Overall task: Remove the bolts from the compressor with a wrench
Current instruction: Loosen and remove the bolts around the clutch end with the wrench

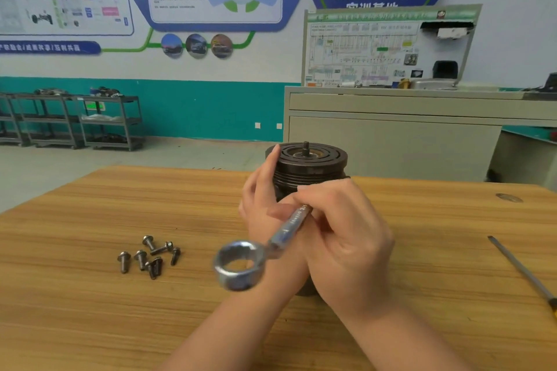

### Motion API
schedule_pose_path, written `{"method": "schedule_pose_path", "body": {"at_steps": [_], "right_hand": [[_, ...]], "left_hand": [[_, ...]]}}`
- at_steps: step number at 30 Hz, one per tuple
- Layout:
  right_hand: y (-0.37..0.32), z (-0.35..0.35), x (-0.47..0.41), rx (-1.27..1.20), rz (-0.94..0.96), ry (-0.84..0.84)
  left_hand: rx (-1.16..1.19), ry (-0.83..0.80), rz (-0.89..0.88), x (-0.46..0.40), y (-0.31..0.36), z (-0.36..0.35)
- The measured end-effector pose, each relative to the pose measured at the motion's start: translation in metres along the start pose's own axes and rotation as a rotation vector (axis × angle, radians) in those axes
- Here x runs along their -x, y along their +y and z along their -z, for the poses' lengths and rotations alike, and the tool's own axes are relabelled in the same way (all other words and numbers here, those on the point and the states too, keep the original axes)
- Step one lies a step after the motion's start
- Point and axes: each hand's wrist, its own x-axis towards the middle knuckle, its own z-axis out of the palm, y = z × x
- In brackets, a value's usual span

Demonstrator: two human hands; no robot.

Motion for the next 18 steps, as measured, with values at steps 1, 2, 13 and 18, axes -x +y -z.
{"method": "schedule_pose_path", "body": {"at_steps": [1, 2, 13, 18], "right_hand": [[0.002, 0.002, 0.002, -0.022, -0.035, 0.036], [0.004, 0.004, 0.003, -0.072, -0.103, 0.089], [0.048, 0.023, -0.029, -1.06, -1.415, 0.238], [0.045, 0.027, -0.033, -1.039, -1.241, 0.167]], "left_hand": [[0.034, 0.009, -0.005, 0.0, 0.001, 0.0], [0.007, 0.011, -0.059, 0.001, 0.001, 0.001], [-0.089, 0.016, -0.231, 0.009, -0.01, 0.0], [-0.069, 0.054, -0.233, 0.009, -0.009, 0.001]]}}
